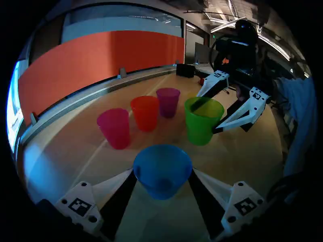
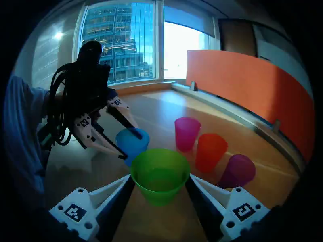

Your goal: Pour water

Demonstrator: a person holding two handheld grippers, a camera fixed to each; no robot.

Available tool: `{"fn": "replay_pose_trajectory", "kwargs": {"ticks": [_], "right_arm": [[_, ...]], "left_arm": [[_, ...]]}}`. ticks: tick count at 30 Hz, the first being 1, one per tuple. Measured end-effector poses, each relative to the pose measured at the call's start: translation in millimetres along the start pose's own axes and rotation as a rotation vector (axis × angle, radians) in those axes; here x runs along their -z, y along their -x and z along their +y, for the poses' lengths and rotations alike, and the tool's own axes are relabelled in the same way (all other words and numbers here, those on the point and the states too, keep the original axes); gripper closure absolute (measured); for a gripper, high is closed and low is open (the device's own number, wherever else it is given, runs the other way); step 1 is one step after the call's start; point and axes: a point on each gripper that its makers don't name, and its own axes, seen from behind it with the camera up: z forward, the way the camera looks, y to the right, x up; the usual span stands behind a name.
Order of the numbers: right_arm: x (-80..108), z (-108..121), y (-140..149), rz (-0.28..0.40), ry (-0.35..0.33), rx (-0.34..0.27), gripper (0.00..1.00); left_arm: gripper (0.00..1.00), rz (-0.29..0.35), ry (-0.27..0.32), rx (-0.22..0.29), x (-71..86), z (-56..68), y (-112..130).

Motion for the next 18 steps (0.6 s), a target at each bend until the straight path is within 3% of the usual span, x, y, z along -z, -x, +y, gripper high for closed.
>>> {"fn": "replay_pose_trajectory", "kwargs": {"ticks": [9,13,18], "right_arm": [[-2.4,-2.3,4.9,-0.011,0.007,0.004,0.11],[-4.7,-2.4,8.3,-0.014,0.013,0.007,0.11],[-9.2,-1.4,16.8,-0.026,0.022,0.011,0.11]], "left_arm": [[0.13,-0.016,-0.015,-0.017,0.3,-0.4,8.3],[0.02,-0.027,-0.029,-0.018,0.4,-2.7,9.7],[0.00,-0.041,-0.039,-0.019,2.3,-2.6,13.0]]}}
